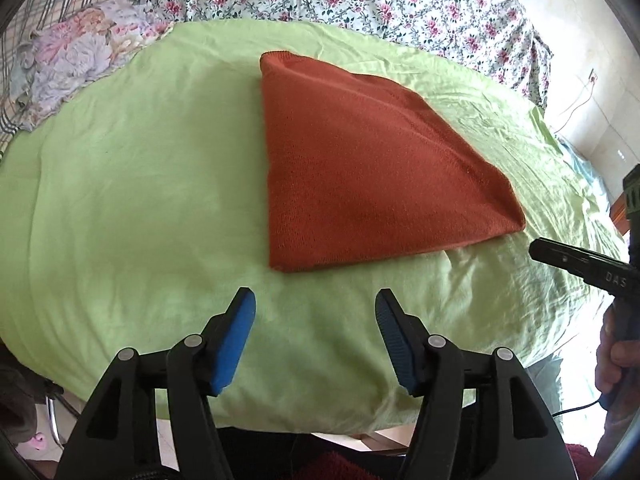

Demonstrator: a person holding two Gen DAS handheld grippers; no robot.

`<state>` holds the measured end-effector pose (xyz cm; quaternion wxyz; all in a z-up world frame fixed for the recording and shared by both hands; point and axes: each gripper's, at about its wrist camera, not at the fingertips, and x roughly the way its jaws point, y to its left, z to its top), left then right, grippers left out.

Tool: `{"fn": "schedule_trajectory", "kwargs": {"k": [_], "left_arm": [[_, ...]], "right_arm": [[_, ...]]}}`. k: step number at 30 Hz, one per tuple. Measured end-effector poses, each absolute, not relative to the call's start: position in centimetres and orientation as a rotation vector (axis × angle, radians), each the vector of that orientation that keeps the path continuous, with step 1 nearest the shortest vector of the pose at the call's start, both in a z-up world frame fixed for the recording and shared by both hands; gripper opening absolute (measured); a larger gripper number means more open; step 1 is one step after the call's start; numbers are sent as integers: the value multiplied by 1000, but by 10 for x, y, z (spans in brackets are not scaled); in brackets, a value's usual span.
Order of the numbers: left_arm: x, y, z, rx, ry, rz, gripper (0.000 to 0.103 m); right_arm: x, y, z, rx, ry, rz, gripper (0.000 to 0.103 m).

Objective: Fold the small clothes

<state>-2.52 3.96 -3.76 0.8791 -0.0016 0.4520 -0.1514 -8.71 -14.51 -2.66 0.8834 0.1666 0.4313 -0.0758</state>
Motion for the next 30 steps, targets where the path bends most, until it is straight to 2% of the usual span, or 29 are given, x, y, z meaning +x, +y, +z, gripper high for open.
{"fn": "schedule_trajectory", "kwargs": {"k": [1, 5, 9, 12, 20, 30], "left_arm": [[-27, 39, -37, 5, 943, -308, 69], [-32, 39, -33, 51, 930, -278, 73], [-43, 41, -29, 102, 911, -250, 81], [-51, 46, -28, 123, 908, -247, 81], [-48, 53, -27, 132, 923, -225, 87], [-23, 42, -24, 128, 898, -207, 90]], "right_arm": [[-90, -143, -25, 339, 894, -160, 38], [-97, -136, -18, 303, 877, -158, 42], [-104, -122, -11, 274, 871, -138, 62], [-110, -113, -11, 253, 884, -104, 76], [-116, -103, -17, 201, 918, -100, 86], [-86, -102, -17, 196, 906, -89, 86]]}}
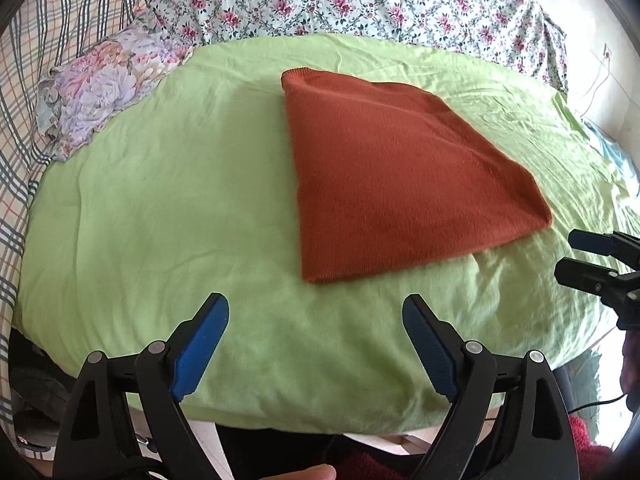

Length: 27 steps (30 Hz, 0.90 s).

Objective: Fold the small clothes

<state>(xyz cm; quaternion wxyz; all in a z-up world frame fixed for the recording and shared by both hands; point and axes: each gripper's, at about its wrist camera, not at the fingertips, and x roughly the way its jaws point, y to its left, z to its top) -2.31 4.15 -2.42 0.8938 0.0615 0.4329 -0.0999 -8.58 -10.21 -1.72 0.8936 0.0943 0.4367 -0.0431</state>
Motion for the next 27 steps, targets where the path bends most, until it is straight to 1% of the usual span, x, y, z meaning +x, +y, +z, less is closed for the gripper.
{"fn": "schedule_trajectory", "kwargs": {"k": [13, 27], "left_arm": [[-1, 27, -24, 188, 918, -152, 92], [25, 17, -2, 186, 873, -163, 95]], "right_arm": [[-59, -111, -19, 193, 932, -101, 87], [-33, -116, -1, 208, 902, -75, 87]]}}
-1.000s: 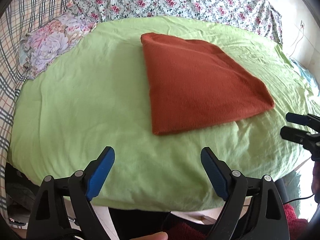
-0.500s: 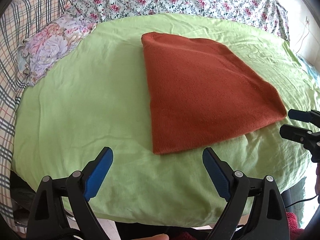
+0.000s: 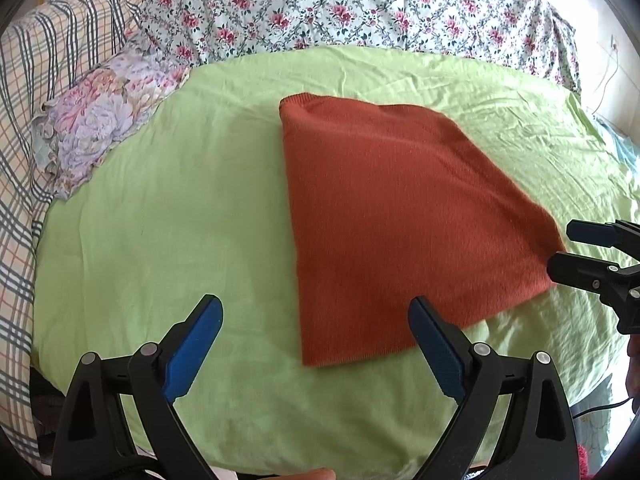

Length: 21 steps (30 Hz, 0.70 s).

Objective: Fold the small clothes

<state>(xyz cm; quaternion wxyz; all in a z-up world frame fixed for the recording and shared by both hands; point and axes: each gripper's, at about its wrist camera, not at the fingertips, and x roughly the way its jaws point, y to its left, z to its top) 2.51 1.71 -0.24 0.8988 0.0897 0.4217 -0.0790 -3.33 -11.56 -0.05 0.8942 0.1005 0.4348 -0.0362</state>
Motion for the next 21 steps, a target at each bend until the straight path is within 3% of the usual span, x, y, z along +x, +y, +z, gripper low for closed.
{"fn": "schedule_trajectory", "kwargs": {"k": [21], "left_arm": [[65, 2, -7, 154, 911, -166, 96]], "right_arm": [[8, -137, -1, 257, 915, -48, 87]]}}
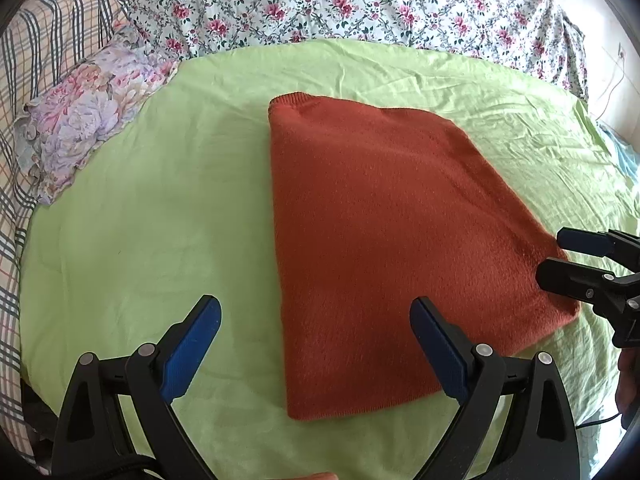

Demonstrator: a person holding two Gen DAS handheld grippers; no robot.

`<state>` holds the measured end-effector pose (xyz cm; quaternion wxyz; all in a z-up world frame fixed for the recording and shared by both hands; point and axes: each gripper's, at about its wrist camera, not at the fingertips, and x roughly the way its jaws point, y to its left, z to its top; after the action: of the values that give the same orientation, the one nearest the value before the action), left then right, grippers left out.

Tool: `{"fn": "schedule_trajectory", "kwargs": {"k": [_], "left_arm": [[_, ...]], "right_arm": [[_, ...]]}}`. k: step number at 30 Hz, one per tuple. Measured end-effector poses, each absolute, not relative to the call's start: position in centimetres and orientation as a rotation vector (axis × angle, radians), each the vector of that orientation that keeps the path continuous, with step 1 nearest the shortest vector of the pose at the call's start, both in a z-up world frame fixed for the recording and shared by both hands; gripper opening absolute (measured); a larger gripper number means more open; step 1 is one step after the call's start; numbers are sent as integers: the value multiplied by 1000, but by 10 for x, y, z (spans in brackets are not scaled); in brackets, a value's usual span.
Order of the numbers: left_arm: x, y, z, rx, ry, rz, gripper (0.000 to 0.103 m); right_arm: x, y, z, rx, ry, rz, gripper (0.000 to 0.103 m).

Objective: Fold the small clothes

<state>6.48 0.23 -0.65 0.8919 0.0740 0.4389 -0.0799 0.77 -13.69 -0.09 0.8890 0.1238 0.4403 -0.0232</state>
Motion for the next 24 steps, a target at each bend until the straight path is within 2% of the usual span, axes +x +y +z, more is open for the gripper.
{"fn": "schedule_trajectory", "kwargs": {"k": [24], "left_arm": [[54, -9, -6, 175, 908, -154, 96]], "right_arm": [[-2, -127, -1, 267, 906, -47, 89]]}}
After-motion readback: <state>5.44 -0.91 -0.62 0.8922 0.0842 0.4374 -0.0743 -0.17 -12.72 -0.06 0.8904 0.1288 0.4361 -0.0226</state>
